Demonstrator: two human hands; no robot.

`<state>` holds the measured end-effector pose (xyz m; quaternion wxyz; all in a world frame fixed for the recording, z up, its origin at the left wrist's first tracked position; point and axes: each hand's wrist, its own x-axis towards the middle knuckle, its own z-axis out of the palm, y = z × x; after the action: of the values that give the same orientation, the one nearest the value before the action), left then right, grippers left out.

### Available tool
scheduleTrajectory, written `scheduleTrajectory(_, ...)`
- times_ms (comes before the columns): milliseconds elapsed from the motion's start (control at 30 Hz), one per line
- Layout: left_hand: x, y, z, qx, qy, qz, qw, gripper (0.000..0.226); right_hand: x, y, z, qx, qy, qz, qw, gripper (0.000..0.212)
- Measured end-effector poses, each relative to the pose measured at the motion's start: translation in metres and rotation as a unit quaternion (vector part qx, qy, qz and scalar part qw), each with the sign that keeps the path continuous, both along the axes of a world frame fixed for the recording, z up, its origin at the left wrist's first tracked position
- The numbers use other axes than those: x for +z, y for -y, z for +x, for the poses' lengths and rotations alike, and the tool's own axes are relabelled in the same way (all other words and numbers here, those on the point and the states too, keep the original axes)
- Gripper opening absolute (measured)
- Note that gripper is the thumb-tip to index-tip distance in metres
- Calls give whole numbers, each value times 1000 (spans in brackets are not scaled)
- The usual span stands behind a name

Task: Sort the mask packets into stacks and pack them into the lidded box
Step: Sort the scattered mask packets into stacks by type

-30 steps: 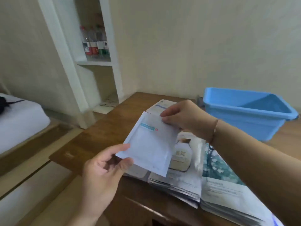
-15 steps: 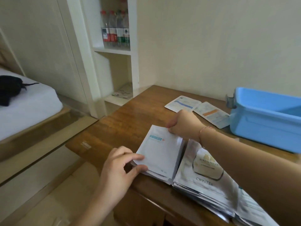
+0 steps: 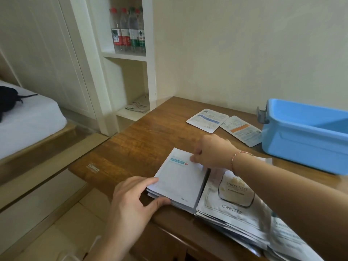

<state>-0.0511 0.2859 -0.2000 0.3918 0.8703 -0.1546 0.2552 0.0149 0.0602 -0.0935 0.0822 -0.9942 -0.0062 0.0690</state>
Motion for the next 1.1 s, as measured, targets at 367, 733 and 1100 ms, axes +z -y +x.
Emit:
scheduleTrajectory(367,6,-1,0,-21,-61,2,998,77,-2,7,2,22,-11,21,999,26)
scheduleTrajectory(733,17,-18,17,18,-78,-50,996,49,-6,22,95,-44,-47,-32,997,68)
scheduleTrajectory(1100,19,-93,49,54,-100,-12,993,42,-10,-92,72,117,-52,-23,992,51)
